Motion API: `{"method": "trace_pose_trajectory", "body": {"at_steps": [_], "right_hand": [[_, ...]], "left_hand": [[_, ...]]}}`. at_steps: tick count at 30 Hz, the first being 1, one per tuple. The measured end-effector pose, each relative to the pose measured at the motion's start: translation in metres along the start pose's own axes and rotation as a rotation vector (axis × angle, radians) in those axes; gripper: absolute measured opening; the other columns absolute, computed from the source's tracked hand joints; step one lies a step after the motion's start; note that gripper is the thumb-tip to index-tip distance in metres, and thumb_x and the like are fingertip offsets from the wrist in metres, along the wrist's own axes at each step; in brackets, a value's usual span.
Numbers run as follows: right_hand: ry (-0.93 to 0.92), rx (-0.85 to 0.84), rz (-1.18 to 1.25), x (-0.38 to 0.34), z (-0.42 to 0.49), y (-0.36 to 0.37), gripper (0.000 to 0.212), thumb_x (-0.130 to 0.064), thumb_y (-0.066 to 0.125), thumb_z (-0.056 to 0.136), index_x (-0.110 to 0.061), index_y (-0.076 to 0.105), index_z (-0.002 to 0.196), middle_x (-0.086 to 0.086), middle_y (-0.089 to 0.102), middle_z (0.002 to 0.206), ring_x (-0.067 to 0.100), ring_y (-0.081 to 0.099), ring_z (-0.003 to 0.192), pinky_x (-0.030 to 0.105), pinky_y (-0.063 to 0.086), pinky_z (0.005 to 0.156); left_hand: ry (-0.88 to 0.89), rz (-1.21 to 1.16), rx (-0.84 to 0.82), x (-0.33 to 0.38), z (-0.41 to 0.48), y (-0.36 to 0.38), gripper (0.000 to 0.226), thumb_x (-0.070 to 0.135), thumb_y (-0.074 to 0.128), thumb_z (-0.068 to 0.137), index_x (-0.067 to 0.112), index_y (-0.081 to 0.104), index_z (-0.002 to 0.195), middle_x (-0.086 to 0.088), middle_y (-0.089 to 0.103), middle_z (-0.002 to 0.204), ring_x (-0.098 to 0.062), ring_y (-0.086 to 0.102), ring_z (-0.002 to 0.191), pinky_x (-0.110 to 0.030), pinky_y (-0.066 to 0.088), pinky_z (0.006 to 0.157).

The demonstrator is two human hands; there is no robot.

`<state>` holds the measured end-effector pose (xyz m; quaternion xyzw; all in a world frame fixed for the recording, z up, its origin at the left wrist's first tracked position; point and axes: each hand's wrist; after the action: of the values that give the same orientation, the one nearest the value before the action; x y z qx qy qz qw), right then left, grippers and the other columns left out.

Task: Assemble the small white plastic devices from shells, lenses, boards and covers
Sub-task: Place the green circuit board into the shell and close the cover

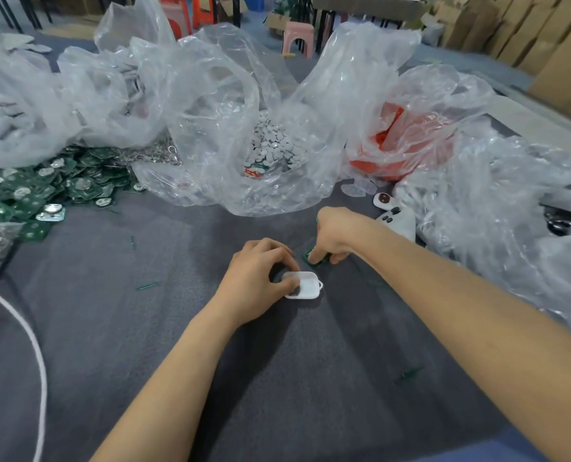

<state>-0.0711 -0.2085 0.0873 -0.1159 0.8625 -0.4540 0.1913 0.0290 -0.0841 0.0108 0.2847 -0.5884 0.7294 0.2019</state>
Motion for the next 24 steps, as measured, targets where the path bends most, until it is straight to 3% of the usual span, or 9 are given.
{"method": "trace_pose_trajectory", "body": {"at_steps": [2, 5, 7, 13, 16, 18, 20, 22, 24], "right_hand": [[0.005, -0.014, -0.072, -0.007, -0.002, -0.002, 0.048, -0.022, 0.077, 0.081, 0.002, 0.053, 0.115, 0.016, 0.066, 0.109, 0.025, 0.072, 0.087, 0.038, 0.058, 0.08], [-0.007, 0.0, -0.17, -0.014, -0.004, -0.003, 0.054, -0.023, 0.075, 0.083, 0.001, 0.05, 0.123, 0.015, 0.064, 0.116, 0.023, 0.071, 0.091, 0.036, 0.057, 0.083], [-0.017, 0.019, -0.221, -0.017, -0.005, -0.002, 0.05, -0.022, 0.071, 0.087, 0.001, 0.049, 0.125, 0.016, 0.06, 0.123, 0.025, 0.068, 0.099, 0.032, 0.055, 0.085], [-0.067, 0.139, -0.353, -0.028, -0.009, 0.003, 0.035, -0.009, 0.057, 0.094, 0.002, 0.05, 0.125, 0.015, 0.056, 0.126, 0.03, 0.057, 0.114, 0.032, 0.04, 0.072], [-0.086, 0.175, -0.374, -0.028, -0.01, 0.006, 0.025, -0.007, 0.056, 0.092, -0.001, 0.056, 0.116, 0.017, 0.055, 0.123, 0.034, 0.056, 0.111, 0.033, 0.04, 0.072], [-0.112, 0.229, -0.399, -0.028, -0.014, 0.011, 0.006, -0.002, 0.055, 0.089, -0.002, 0.058, 0.094, 0.015, 0.056, 0.112, 0.035, 0.056, 0.102, 0.033, 0.04, 0.07], [-0.159, 0.318, -0.45, -0.027, -0.022, 0.018, 0.016, 0.002, 0.051, 0.087, -0.004, 0.044, 0.074, 0.011, 0.051, 0.094, 0.034, 0.055, 0.097, 0.033, 0.038, 0.069], [-0.231, 0.377, -0.488, -0.02, -0.028, 0.027, 0.007, 0.0, 0.052, 0.088, -0.006, 0.051, 0.085, 0.011, 0.051, 0.097, 0.034, 0.055, 0.101, 0.034, 0.036, 0.069], [-0.283, 0.411, -0.379, -0.002, -0.03, 0.035, 0.011, -0.008, 0.057, 0.089, -0.011, 0.056, 0.099, 0.01, 0.055, 0.106, 0.03, 0.055, 0.093, 0.036, 0.036, 0.067]], "left_hand": [[0.005, -0.011, 0.008, 0.0, 0.0, 0.0, 0.01, 0.026, 0.07, 0.082, 0.029, 0.068, 0.092, 0.016, 0.054, 0.11, -0.011, 0.042, 0.114, -0.028, 0.03, 0.094], [0.008, -0.024, 0.014, -0.001, 0.0, 0.0, 0.009, 0.026, 0.07, 0.081, 0.03, 0.068, 0.09, 0.017, 0.054, 0.109, -0.011, 0.042, 0.114, -0.028, 0.03, 0.093], [0.006, -0.036, 0.015, -0.001, -0.001, 0.0, 0.01, 0.025, 0.07, 0.082, 0.033, 0.065, 0.087, 0.016, 0.055, 0.11, -0.011, 0.042, 0.114, -0.029, 0.03, 0.094], [0.014, -0.042, 0.028, 0.0, -0.002, 0.001, 0.011, 0.022, 0.071, 0.081, 0.03, 0.068, 0.088, 0.014, 0.058, 0.11, -0.013, 0.044, 0.113, -0.032, 0.032, 0.096], [0.019, -0.043, 0.012, -0.001, 0.0, 0.0, 0.012, 0.023, 0.071, 0.081, 0.033, 0.066, 0.086, 0.016, 0.057, 0.109, -0.012, 0.044, 0.113, -0.029, 0.03, 0.094], [0.021, -0.046, 0.015, -0.001, 0.001, -0.001, 0.012, 0.024, 0.071, 0.081, 0.034, 0.064, 0.084, 0.017, 0.056, 0.107, -0.012, 0.044, 0.112, -0.029, 0.03, 0.095], [0.02, -0.057, 0.026, 0.0, -0.001, -0.003, 0.01, 0.025, 0.071, 0.082, 0.032, 0.065, 0.085, 0.017, 0.057, 0.107, -0.013, 0.045, 0.113, -0.031, 0.032, 0.097], [0.019, -0.069, 0.019, 0.0, -0.001, -0.003, 0.007, 0.027, 0.071, 0.083, 0.03, 0.066, 0.088, 0.015, 0.059, 0.11, -0.015, 0.046, 0.114, -0.036, 0.035, 0.099], [0.013, -0.081, -0.013, -0.002, -0.001, -0.004, 0.013, 0.035, 0.071, 0.082, 0.032, 0.064, 0.093, 0.014, 0.059, 0.111, -0.014, 0.044, 0.115, -0.037, 0.035, 0.101]]}}
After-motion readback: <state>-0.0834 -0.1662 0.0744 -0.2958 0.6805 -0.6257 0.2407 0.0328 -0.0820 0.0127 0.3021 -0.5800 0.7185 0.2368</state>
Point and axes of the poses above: each hand's wrist, its own z-axis towards the middle knuckle, its own y-axis out of the palm, x = y × z
